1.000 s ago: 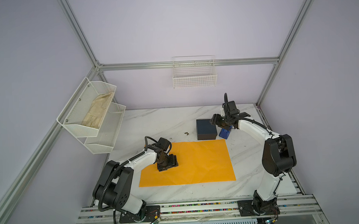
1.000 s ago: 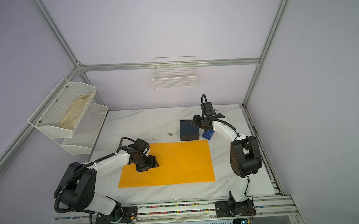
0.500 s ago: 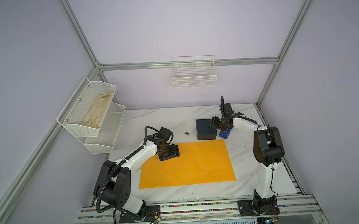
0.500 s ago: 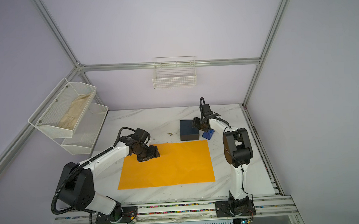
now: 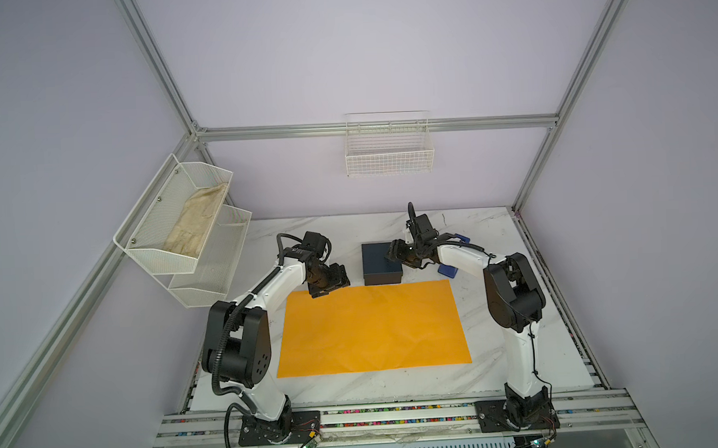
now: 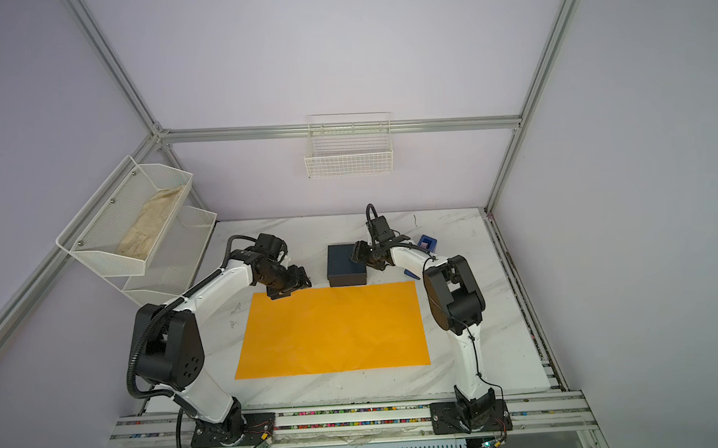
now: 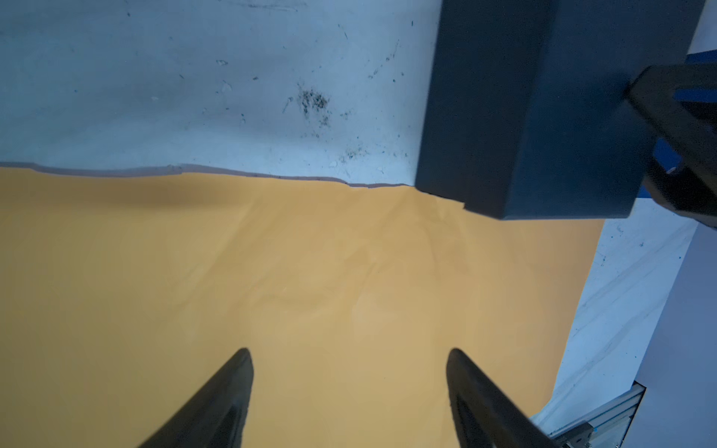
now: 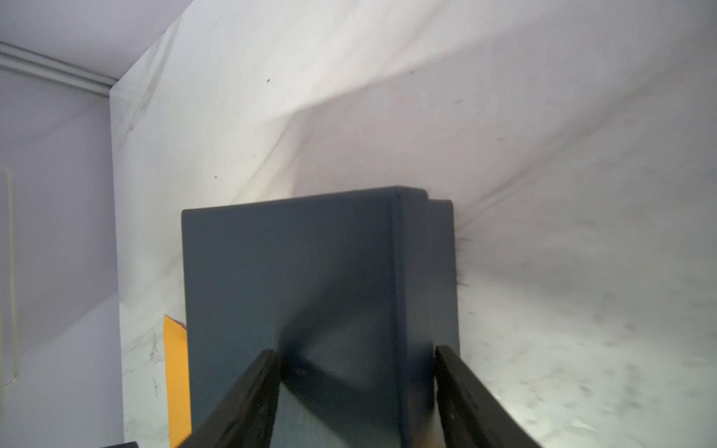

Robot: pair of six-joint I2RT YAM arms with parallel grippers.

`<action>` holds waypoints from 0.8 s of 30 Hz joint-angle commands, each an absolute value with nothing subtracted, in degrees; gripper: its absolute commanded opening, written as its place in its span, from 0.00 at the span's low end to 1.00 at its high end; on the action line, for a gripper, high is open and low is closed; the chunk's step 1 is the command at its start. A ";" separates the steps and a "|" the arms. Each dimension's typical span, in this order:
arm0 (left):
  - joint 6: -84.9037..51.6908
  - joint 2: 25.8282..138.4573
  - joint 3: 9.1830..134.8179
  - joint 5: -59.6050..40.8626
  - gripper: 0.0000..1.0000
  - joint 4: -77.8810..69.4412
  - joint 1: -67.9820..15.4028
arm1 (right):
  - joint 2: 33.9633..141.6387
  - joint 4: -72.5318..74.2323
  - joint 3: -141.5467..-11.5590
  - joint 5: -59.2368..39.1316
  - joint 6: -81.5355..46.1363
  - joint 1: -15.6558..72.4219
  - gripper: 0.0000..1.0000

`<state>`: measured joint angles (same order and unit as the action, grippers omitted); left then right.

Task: Wrap the gift box in paper
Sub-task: 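Move the left gripper to the box while the right gripper holds it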

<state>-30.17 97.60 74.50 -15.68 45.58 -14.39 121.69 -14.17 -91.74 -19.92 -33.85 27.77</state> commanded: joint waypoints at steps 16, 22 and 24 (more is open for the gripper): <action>-26.78 109.05 91.79 -26.01 0.76 44.43 -11.10 | 118.51 -14.97 -91.29 -21.94 -36.40 28.08 0.57; -27.86 110.49 92.36 -25.67 0.75 43.62 -10.74 | 120.97 -15.64 -91.71 -23.14 -34.95 28.04 0.46; -27.95 110.74 92.20 -25.67 0.75 43.40 -10.59 | 121.59 -15.81 -91.85 -23.14 -34.73 28.07 0.42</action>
<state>-27.46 110.89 87.31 -24.29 44.71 -11.22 120.40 -14.04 -91.98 -22.28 -35.75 27.75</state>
